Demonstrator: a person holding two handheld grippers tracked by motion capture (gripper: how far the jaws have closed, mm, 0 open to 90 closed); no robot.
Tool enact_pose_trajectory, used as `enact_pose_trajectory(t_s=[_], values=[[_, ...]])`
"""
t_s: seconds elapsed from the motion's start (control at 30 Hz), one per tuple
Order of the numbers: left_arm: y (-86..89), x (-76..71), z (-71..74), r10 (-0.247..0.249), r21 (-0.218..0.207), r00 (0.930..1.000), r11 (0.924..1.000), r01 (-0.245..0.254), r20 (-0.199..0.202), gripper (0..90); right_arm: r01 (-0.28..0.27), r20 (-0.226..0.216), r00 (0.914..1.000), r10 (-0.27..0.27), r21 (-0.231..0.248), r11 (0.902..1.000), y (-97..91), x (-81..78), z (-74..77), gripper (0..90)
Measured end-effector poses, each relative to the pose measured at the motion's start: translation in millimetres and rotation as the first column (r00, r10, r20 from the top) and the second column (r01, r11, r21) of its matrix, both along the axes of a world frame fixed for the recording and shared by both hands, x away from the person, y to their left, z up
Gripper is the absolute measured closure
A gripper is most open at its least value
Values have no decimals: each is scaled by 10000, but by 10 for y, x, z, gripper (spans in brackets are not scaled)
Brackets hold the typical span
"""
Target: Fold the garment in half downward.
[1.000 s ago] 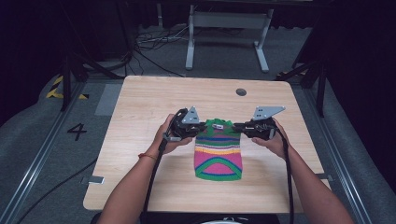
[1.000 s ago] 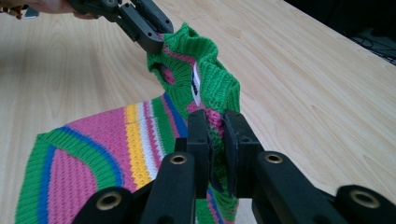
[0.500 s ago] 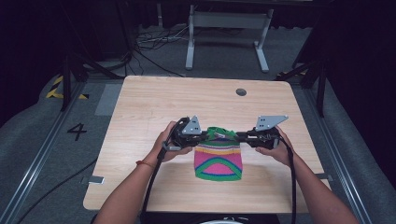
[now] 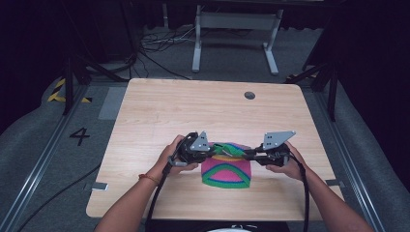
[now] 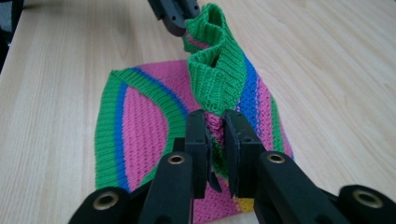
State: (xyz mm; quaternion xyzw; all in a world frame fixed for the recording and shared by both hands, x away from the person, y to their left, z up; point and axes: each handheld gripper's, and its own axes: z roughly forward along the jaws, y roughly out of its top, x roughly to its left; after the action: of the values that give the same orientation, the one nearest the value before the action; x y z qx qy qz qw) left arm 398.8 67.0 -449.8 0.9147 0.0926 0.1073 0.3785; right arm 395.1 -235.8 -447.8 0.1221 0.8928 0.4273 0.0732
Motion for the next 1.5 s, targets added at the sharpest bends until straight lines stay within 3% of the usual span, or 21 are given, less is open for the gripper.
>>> enact_pose_trajectory(t_s=[0.43,0.67,0.8,1.13,1.17,1.23,1.4,1.5], values=[[67,-248,-11,-734,314,9972,9968,738,-128,817,-545,-31,9985,544,-516,9972,-1,-221,-41,805],[-12,-368,-121,-1199,730,9922,9898,1221,-326,842,-902,-99,9959,897,-937,9915,9,-353,-99,804],[-21,-380,-190,-1201,853,9911,9885,1248,-582,857,-979,-197,9952,963,-1084,9893,-1,-406,-142,809],[-42,-390,-303,-1107,824,9899,9896,1180,-882,834,-797,-177,9968,784,-884,9929,94,-530,-236,763],[-57,-400,-340,-1145,926,9889,9880,1233,-952,829,-642,-152,9979,631,-891,9940,139,-544,-264,718],[-65,-414,-362,-1109,1053,9890,9870,1211,-981,826,-504,-173,9986,490,-901,9947,160,-534,-297,711],[-58,-428,-388,-1016,950,9897,9892,1112,-1006,831,-228,-320,9993,197,-1005,9947,175,-498,-379,730],[-54,-431,-400,-1055,906,9902,9894,1137,-913,869,-71,-50,10000,65,-1193,9928,174,-497,-379,799]])
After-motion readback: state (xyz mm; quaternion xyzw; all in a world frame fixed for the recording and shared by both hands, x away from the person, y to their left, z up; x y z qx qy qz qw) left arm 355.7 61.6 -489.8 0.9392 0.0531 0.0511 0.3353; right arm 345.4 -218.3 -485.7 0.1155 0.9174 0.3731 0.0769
